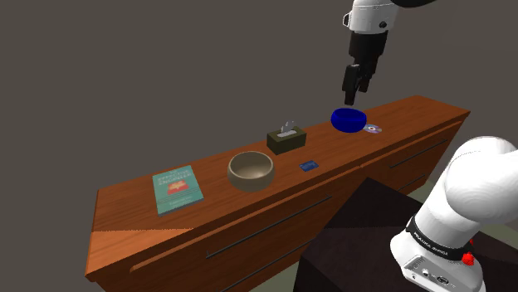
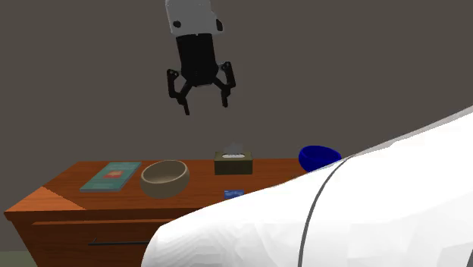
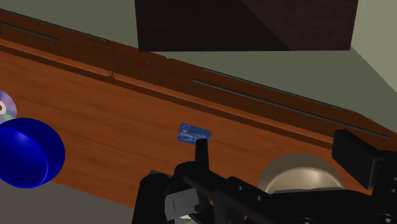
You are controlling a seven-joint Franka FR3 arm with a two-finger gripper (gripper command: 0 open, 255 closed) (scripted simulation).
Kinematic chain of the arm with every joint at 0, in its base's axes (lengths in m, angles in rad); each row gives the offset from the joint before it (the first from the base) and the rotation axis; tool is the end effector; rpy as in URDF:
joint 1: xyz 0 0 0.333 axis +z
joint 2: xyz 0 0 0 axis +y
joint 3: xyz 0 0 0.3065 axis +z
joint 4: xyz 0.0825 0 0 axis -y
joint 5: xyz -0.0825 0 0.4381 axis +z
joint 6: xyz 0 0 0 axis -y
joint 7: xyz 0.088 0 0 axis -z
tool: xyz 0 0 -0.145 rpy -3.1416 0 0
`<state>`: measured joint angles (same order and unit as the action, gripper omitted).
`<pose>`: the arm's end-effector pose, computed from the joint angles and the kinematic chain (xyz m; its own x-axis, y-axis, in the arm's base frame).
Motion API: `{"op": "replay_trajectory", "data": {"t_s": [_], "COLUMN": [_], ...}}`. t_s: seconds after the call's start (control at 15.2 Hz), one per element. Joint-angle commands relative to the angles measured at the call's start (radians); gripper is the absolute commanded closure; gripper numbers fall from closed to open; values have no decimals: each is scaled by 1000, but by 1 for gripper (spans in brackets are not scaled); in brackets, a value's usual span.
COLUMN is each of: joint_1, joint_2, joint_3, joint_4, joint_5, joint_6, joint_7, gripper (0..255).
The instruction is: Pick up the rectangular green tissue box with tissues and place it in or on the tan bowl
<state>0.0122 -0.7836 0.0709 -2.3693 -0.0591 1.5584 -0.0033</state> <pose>0.3648 0.0244 0.5369 0.9976 0.0635 -0.0288 0.0663 -0.9918 0.1088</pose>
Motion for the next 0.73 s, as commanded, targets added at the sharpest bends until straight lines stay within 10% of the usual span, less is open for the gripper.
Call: {"op": "replay_trajectory", "data": {"t_s": [0.0, 0.66], "joint_1": [0, -75], "joint_2": [0, 227], "joint_3": [0, -45], "joint_4": [0, -90], "joint_5": [0, 75], "joint_6": [0, 419], "joint_7": [0, 156], "gripper": [0, 0]}}
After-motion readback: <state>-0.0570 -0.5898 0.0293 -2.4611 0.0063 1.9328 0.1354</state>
